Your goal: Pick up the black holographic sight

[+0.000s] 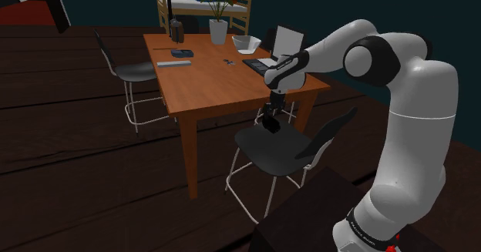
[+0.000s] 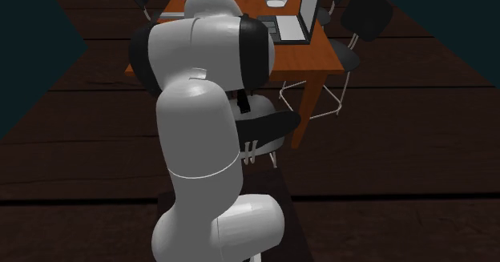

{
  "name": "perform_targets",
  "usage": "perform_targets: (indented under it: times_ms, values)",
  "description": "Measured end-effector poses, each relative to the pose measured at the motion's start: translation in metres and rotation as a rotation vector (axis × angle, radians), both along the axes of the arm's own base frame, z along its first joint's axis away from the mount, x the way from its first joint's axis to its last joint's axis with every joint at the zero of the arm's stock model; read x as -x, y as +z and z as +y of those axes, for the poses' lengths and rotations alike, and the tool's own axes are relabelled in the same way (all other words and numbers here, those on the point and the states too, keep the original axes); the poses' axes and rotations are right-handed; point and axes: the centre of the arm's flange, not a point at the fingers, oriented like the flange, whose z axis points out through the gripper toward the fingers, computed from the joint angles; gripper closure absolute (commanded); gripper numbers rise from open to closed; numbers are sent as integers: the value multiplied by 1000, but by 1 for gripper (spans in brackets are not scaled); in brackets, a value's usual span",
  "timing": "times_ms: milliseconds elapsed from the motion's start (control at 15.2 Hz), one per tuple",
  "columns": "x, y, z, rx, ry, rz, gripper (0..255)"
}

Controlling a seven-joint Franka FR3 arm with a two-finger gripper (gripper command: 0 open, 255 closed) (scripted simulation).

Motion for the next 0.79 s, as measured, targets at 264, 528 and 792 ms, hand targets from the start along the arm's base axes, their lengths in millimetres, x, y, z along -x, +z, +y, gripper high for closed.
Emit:
perform_targets:
  times_ms: [264,528,792]
  values:
    - [1,-1,2,22,-16,-27,255]
    - [1,0,2,22,-40,-47,255]
    - [0,1,0,6,-20,-14,255]
